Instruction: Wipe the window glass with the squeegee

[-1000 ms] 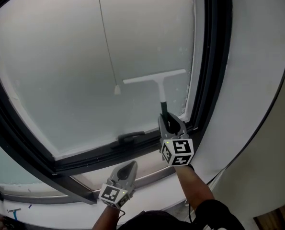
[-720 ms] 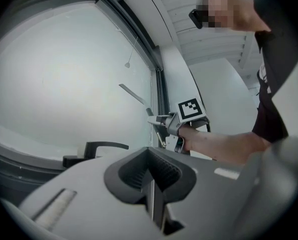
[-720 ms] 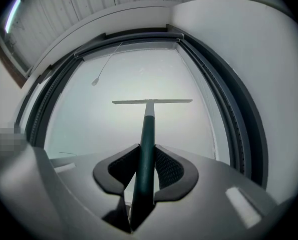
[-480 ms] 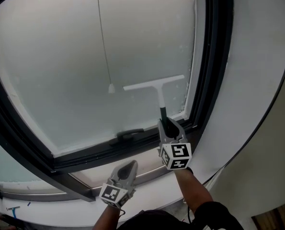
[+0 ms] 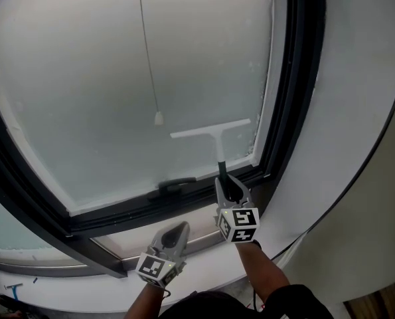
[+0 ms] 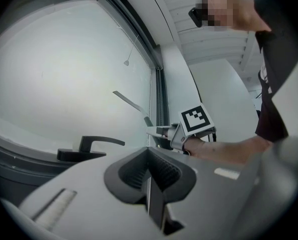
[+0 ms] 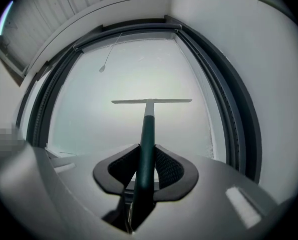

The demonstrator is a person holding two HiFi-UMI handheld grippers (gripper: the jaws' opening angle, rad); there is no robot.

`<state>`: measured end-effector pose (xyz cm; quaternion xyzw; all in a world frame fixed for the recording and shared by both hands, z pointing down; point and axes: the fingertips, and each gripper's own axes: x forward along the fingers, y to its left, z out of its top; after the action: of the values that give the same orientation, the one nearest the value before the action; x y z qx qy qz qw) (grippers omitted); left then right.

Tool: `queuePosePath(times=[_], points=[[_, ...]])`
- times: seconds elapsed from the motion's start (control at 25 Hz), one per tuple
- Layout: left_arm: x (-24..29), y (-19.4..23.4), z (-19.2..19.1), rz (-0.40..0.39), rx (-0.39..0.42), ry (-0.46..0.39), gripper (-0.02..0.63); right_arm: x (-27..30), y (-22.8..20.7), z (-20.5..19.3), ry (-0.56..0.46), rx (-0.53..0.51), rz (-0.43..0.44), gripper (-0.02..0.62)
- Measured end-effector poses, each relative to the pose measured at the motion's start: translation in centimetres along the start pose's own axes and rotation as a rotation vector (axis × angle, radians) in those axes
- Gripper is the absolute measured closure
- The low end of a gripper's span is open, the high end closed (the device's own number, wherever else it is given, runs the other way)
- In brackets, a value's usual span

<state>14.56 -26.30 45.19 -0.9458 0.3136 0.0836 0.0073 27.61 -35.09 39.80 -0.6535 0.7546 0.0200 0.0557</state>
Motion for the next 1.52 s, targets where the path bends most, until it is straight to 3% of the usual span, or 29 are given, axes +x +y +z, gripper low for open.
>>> queuePosePath(times=[0.48, 1.08, 1.52], points=[[0.2, -0.1, -1.1, 0.014, -0.026, 0.017, 0.606, -0.8, 0.2, -3.2, 0.067, 0.013, 0.008, 0.500], [0.0, 1.9, -1.7, 0.043, 0.029, 0.046, 0.606, -2.3, 0.2, -6.8, 0.144, 0.014, -0.001, 0.500], [0.9, 1.3, -1.7, 0.023, -0.003, 0.036, 0.606, -3.0, 0.6, -8.4, 0.183, 0.015, -0.006, 0.500]])
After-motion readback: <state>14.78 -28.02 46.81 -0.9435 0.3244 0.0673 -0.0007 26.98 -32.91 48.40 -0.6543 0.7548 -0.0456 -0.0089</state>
